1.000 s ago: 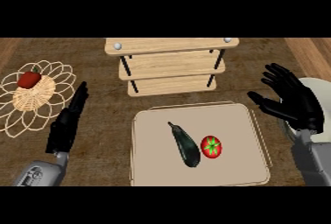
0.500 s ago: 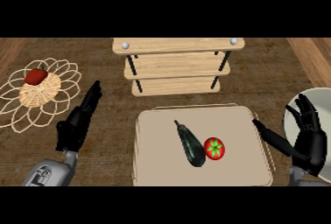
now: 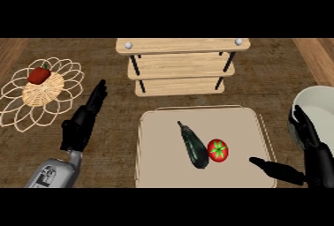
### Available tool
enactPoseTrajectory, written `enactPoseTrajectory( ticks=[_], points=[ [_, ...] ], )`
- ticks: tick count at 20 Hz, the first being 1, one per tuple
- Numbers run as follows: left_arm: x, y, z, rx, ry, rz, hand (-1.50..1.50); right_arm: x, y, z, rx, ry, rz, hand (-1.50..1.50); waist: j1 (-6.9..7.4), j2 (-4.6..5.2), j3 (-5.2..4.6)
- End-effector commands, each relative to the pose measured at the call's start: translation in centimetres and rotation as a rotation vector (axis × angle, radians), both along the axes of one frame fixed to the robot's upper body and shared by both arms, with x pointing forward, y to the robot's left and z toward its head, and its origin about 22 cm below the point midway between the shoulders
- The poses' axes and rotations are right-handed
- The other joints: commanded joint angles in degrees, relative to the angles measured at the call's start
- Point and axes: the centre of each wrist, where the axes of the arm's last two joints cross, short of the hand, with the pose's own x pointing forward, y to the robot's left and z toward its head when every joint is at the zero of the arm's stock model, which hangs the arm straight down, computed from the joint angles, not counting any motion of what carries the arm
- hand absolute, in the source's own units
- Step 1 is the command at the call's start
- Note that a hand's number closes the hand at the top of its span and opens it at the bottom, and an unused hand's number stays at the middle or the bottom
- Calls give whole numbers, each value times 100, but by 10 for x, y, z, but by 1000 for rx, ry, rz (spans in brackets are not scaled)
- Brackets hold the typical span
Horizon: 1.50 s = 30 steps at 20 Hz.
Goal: Pick the tomato from the tray and place it in the tiered shelf
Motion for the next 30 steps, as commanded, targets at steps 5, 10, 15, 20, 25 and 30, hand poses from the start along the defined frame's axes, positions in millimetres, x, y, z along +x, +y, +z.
enactPoseTrajectory(
  ticks=[5,10,15,20,25,30],
  points=[
    [-5,-1,-10,-12,8,-10,0,1,20,79,-233,219,88,-150,58,4,-9],
    [14,6,4,-5,-9,-6,0,-6,40,92,-476,443,186,-150,54,22,-18],
    [6,-5,8,1,-9,-30,0,-5,81,129,-587,522,147,-150,132,3,-4],
    [12,1,2,-3,-28,-26,0,-3,129,123,-592,554,161,-150,83,12,7],
    [9,-4,-2,-12,-7,-18,0,-7,152,118,-577,520,149,-150,59,12,9],
    [-3,9,-6,-8,-11,-19,0,-10,137,100,-622,523,110,-150,43,7,11]
  ],
)
